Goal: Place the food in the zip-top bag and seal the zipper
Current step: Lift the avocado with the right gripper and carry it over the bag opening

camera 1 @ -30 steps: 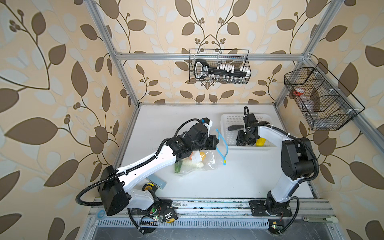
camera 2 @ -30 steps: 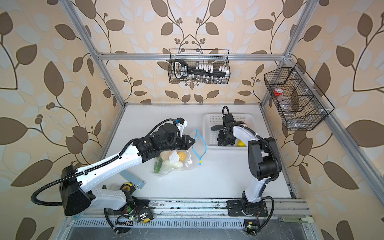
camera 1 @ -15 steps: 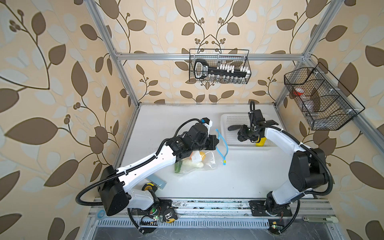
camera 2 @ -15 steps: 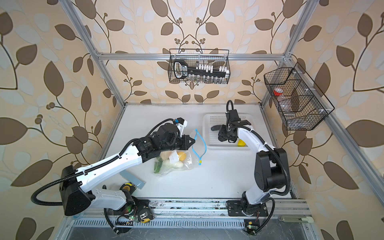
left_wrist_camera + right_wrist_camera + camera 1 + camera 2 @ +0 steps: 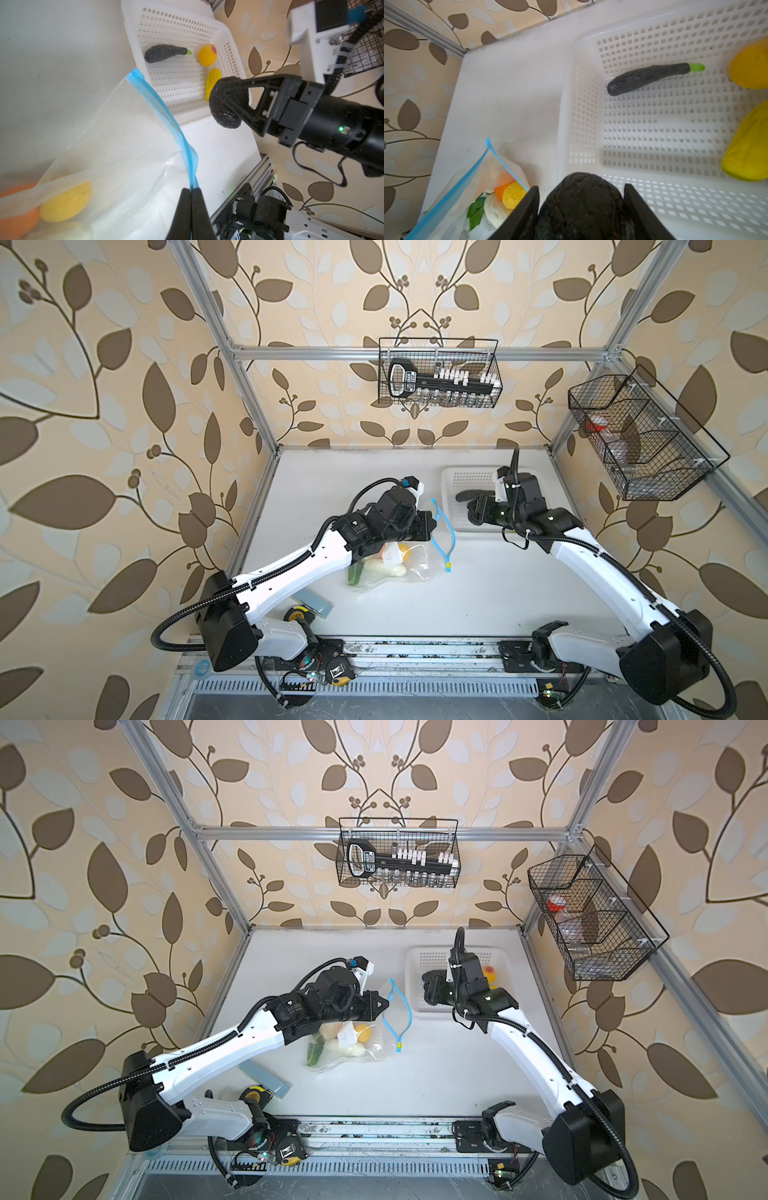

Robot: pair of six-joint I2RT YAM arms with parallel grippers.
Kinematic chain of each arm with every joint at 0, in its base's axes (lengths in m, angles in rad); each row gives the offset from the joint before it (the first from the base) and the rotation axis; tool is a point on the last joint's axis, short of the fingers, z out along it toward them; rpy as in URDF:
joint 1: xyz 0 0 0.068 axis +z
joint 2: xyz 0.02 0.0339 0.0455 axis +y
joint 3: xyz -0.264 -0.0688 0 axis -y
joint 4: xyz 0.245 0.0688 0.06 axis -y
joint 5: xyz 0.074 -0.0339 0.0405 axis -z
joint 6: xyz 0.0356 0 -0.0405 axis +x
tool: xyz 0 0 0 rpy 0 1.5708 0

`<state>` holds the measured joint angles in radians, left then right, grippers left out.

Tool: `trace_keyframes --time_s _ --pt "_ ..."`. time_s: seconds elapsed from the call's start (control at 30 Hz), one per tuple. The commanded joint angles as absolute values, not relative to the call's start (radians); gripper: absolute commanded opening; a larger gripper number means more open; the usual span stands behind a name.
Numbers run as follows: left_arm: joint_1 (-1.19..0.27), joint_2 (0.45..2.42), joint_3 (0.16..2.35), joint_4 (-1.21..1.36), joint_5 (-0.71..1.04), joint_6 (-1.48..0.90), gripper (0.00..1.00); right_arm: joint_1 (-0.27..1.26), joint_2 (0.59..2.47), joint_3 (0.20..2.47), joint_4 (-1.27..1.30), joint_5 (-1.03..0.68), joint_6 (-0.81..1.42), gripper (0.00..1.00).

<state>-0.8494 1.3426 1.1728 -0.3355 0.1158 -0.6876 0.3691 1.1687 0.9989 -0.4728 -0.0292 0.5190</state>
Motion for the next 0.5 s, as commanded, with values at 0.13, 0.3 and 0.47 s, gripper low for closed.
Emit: trace_keyframes --time_s 0.13,0.3,0.47 --pt "-0.840 1.344 1.231 -0.359 0.069 -0.709 0.00 0.466 1.050 0.896 -0.319 -0.027 0.532 0.46" --pt "-0.839 1.342 1.239 -0.371 0.054 -0.713 0.00 0.540 1.059 0.870 -0.273 -0.030 0.549 0.46" --pt "-0.839 1.341 1.250 -0.389 0.044 -0.713 0.00 0.598 1.100 0.854 -0.240 -0.021 0.555 0.46"
